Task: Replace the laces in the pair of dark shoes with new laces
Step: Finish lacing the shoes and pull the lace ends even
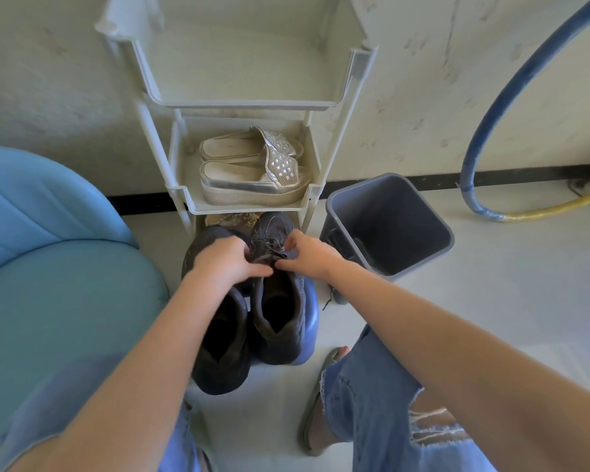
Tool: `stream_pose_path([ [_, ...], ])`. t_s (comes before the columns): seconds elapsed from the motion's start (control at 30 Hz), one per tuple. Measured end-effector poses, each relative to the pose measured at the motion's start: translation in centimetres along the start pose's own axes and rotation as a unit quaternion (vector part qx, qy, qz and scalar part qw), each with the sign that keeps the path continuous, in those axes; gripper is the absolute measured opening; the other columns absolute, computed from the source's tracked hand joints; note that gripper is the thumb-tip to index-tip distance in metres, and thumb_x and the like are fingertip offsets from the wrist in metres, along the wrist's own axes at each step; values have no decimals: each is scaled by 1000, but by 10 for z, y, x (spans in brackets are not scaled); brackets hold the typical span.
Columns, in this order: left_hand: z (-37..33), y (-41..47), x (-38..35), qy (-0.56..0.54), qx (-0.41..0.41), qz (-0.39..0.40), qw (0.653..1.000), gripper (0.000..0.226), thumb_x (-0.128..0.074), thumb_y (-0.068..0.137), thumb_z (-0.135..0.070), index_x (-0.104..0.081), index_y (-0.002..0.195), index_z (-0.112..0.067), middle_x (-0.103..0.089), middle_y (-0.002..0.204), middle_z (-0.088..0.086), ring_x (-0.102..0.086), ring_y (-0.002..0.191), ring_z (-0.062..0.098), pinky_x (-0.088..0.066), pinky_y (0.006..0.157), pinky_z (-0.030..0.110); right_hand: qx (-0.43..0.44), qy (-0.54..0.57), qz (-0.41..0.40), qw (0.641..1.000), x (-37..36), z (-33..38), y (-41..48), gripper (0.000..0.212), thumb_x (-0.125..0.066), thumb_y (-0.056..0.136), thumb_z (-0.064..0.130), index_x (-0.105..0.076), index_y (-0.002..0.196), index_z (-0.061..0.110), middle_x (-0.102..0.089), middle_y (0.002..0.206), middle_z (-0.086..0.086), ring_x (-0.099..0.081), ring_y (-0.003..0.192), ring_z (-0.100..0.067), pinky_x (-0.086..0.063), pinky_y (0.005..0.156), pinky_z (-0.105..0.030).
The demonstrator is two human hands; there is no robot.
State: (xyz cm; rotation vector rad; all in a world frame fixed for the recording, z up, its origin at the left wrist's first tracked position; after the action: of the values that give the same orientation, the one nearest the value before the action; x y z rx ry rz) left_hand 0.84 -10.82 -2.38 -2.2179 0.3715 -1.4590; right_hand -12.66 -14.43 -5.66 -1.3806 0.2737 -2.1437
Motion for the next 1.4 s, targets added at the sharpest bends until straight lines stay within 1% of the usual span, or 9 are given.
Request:
stream_pose_path([
  [0.17, -1, 11, -27, 3, -3, 31, 1000, 57, -69, 79, -49, -57, 127, -21, -63, 120, 5, -58, 112, 25, -47, 94, 39, 59, 9, 39, 997, -10, 17, 5, 21, -61, 88, 38, -58, 101, 22, -53, 85, 5, -52, 80, -17, -45, 76, -35],
  [0.3, -8, 11, -28, 7, -30, 12, 999, 52, -68, 82, -38, -54, 130, -26, -62, 122, 3, -57, 113, 25, -47, 90, 35, 53, 72, 20, 996, -4, 15, 9, 15, -63, 88, 29, -66, 94, 16, -50, 103, -2, -54, 88, -17, -46, 83, -33],
  [0.43, -9, 10, -22, 4, -29, -32, 999, 44, -70, 81, -34, -61, 123, -25, -66, 115, 4, -61, 106, 25, -47, 83, 34, 25, 199, 56, 978, -7, 14, 8, 11, -66, 87, 21, -65, 89, 11, -60, 86, -5, -52, 64, -13, -48, 59, -22],
  [0.57, -10, 7, -21, 10, -23, -43, 999, 24, -68, 83, -31, -70, 102, -16, -68, 98, 6, -63, 90, 26, -46, 70, 31, 45, 75, -11, 996, 4, 19, 10, 5, -65, 83, 18, -62, 85, 15, -62, 88, -1, -59, 77, -18, -54, 73, -35],
  [0.83, -20, 4, -20, 45, -56, -76, 995, 26, -62, 86, -24, -66, 112, -22, -67, 101, 5, -63, 94, 26, -48, 74, 32, 87, -160, -110, 977, 2, 48, 7, 20, -51, 83, 5, -48, 97, 18, -63, 101, -11, -60, 88, -33, -33, 63, -34],
  [1.0, -20, 3, -17, 14, -65, -83, 994, 21, -63, 85, -22, -70, 104, -23, -68, 96, 4, -63, 89, 25, -46, 68, 30, 58, -89, -53, 993, 0, 31, 10, 17, -56, 79, 9, -48, 84, 23, -58, 90, 1, -54, 82, -24, -33, 64, -29],
  [1.2, -21, 2, -19, -98, -78, -78, 989, 26, -65, 80, -9, -68, 100, -25, -60, 108, 2, -58, 95, 23, -47, 82, 33, 22, 121, 36, 992, 2, 14, 7, 15, -61, 79, 1, -64, 89, 12, -60, 83, 2, -56, 74, -15, -50, 72, -26],
  [1.3, -24, 2, -20, -92, -77, -81, 989, 22, -62, 79, -7, -61, 86, -28, -58, 101, 1, -57, 91, 21, -47, 78, 34, 26, 132, 47, 990, 2, 15, 5, 15, -61, 82, 4, -66, 96, 7, -62, 88, -2, -57, 77, -15, -51, 79, -28],
  [1.4, -15, 7, -19, -72, -48, -66, 994, 25, -65, 81, -13, -56, 101, -26, -61, 104, 1, -56, 91, 20, -44, 73, 32, 44, 126, 50, 990, 4, 17, 2, 18, -60, 83, 0, -69, 97, 5, -62, 94, -3, -56, 75, -9, -48, 75, -18],
])
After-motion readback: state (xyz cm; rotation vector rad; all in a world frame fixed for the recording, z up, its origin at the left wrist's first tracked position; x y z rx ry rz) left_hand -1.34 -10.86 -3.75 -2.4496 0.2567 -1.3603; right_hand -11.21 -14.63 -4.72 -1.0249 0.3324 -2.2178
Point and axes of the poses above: each hand's wrist, its own y-axis towards the middle knuckle, its own x-axis out of the back of the hand, z = x × y, the point moved 10 cm from there along y, towards the middle knuckle
